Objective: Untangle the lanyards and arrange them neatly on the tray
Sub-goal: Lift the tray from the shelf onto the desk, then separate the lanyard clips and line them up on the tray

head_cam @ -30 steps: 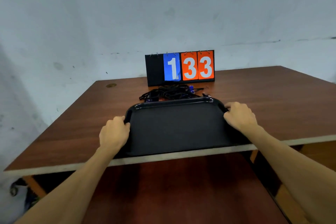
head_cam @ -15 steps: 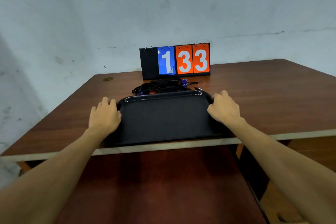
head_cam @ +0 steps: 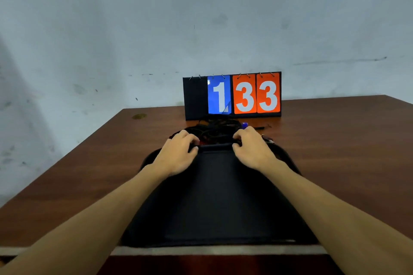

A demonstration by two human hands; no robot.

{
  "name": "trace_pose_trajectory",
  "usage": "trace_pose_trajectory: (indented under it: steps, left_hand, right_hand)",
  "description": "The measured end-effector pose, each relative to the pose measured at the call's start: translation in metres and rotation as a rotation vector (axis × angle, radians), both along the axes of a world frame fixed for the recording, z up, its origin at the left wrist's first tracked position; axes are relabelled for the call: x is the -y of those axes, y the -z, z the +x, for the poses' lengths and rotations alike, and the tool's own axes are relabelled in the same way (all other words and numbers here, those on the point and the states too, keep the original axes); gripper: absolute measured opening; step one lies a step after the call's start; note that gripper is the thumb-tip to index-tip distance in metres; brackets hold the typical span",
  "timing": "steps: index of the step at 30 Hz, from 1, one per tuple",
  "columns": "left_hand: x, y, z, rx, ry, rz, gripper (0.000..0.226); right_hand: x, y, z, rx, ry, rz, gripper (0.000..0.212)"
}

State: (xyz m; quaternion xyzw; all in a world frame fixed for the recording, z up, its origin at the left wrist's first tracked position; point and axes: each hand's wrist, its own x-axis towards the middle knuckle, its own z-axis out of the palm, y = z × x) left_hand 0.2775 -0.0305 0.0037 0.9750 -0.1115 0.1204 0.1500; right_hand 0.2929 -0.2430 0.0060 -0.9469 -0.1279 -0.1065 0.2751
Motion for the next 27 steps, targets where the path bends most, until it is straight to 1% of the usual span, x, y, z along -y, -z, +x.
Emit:
trace_pose_trajectory:
  steps: [2, 5, 7, 10, 15, 20, 23, 27]
  left_hand:
    - [-0.001, 0.004, 0.015, 0.016, 0.061, 0.019, 0.033]
    - [0.000, 0.012, 0.031, 0.059, 0.098, -0.025, 0.036]
    - [0.002, 0.021, 0.036, 0.083, 0.093, -0.042, 0.038]
    - [0.001, 0.029, 0.041, 0.060, 0.104, -0.041, 0.042]
    - [-0.001, 0.025, 0.039, 0.045, 0.130, -0.124, 0.038]
    - [-0.001, 0.022, 0.036, 0.044, 0.126, -0.159, 0.034]
    - [-0.002, 0.022, 0.037, 0.080, 0.132, -0.215, 0.032]
    - [-0.002, 0.020, 0.038, 0.178, 0.118, -0.291, 0.031]
  right_hand:
    - [-0.007, 0.005, 0.011, 0.019, 0.034, 0.038, 0.034]
    - [-0.010, 0.013, 0.022, 0.068, 0.094, 0.054, 0.033]
    - [-0.011, 0.020, 0.025, 0.086, 0.108, 0.037, 0.035]
    - [-0.010, 0.024, 0.029, 0.120, 0.114, 0.000, 0.035]
    - [-0.009, 0.027, 0.030, 0.153, 0.099, 0.005, 0.028]
    - [-0.009, 0.027, 0.030, 0.179, 0.120, 0.058, 0.028]
    - [-0.009, 0.024, 0.027, 0.221, 0.130, 0.090, 0.028]
    - [-0.011, 0.022, 0.023, 0.294, 0.096, 0.113, 0.028]
